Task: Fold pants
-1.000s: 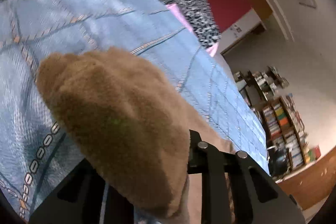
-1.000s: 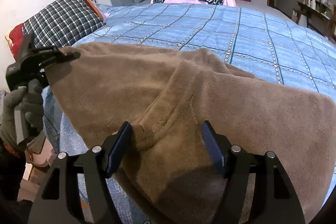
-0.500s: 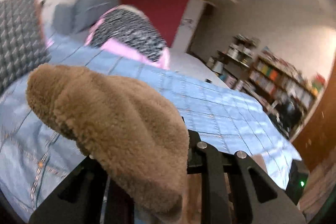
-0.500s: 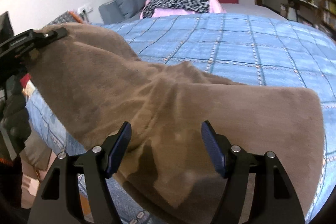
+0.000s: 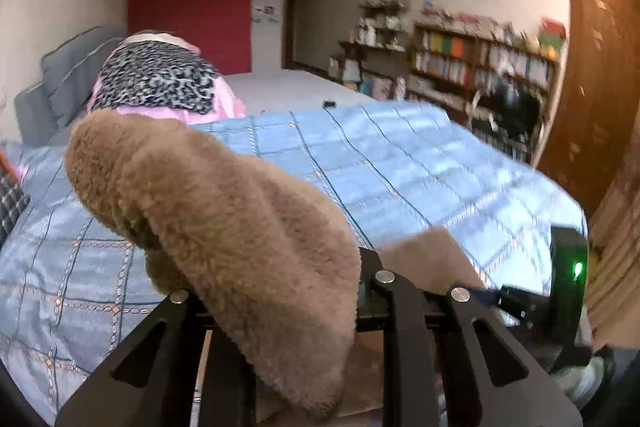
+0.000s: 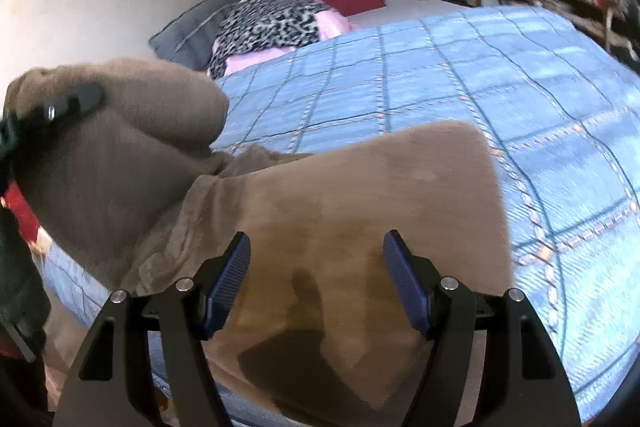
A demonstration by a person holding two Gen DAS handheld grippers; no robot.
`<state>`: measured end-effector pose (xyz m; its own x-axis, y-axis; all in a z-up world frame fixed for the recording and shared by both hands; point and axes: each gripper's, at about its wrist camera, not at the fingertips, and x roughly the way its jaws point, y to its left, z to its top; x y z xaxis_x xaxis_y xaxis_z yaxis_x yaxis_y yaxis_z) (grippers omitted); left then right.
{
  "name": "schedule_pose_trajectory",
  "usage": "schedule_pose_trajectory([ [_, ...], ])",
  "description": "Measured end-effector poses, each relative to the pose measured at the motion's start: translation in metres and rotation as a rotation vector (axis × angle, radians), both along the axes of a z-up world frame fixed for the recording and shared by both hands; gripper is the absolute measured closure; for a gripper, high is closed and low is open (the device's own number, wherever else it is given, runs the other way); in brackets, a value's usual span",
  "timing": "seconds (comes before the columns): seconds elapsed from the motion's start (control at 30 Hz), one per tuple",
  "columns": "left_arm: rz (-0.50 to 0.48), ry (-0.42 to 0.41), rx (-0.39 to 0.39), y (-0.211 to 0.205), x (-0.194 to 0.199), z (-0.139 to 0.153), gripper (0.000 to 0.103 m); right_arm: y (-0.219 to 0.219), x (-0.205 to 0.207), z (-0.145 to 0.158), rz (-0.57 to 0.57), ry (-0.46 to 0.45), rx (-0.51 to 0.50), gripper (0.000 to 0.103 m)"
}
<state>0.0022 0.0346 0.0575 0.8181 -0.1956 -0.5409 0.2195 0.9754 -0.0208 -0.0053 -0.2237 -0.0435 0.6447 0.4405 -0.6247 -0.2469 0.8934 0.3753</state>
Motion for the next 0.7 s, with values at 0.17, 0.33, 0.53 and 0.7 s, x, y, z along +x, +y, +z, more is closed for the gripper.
schedule_pose_trajectory([
  [0.17,-0.07,0.077,0.021,-0.031,0.008,-0.017,0.07,-0.025,0.001,-0.003,-0.049,0.0,0.035,0.034],
  [0.33,-0.127,0.117,0.003,-0.059,0.011,-0.03,0.051,-0.045,-0.001,-0.005,-0.095,-0.005,0.048,0.034],
  [0.53,-0.182,0.135,-0.015,-0.084,0.009,-0.035,0.041,-0.069,0.0,-0.012,-0.153,0.012,0.08,0.034],
  [0.7,-0.275,0.11,0.0,-0.101,-0.008,-0.035,0.041,-0.082,0.0,-0.014,-0.184,0.016,0.088,0.034],
])
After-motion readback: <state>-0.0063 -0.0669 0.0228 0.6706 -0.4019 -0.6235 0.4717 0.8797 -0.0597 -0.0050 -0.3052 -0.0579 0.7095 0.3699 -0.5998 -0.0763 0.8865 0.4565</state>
